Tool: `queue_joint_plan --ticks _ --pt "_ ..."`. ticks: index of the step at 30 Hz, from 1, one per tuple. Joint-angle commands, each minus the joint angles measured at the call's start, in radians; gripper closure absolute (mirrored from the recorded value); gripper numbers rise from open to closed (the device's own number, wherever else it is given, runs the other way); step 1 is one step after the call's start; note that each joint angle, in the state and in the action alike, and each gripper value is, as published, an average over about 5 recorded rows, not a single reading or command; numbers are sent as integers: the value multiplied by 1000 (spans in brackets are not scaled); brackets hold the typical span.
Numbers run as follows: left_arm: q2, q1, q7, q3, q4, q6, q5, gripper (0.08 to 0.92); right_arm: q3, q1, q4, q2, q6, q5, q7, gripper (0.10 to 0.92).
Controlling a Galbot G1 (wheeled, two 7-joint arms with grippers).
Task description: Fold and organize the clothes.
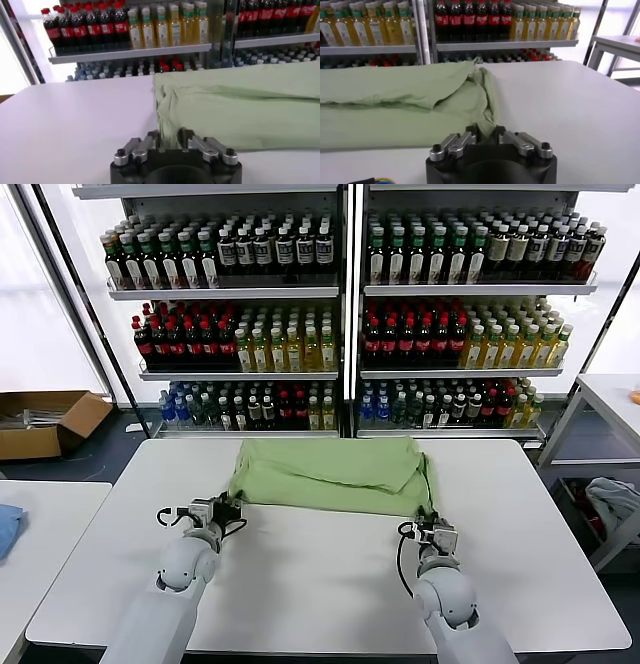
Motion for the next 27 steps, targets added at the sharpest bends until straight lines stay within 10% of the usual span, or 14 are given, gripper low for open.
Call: queue_joint_plan --ticks 1,27 --pt "0 25 3 0 6 5 -6 847 -5 -39 63 -5 -3 -26 -3 909" --pt "144 756 -56 -79 -828 -40 54 914 44 -703 664 -43 -31 -191 106 910"
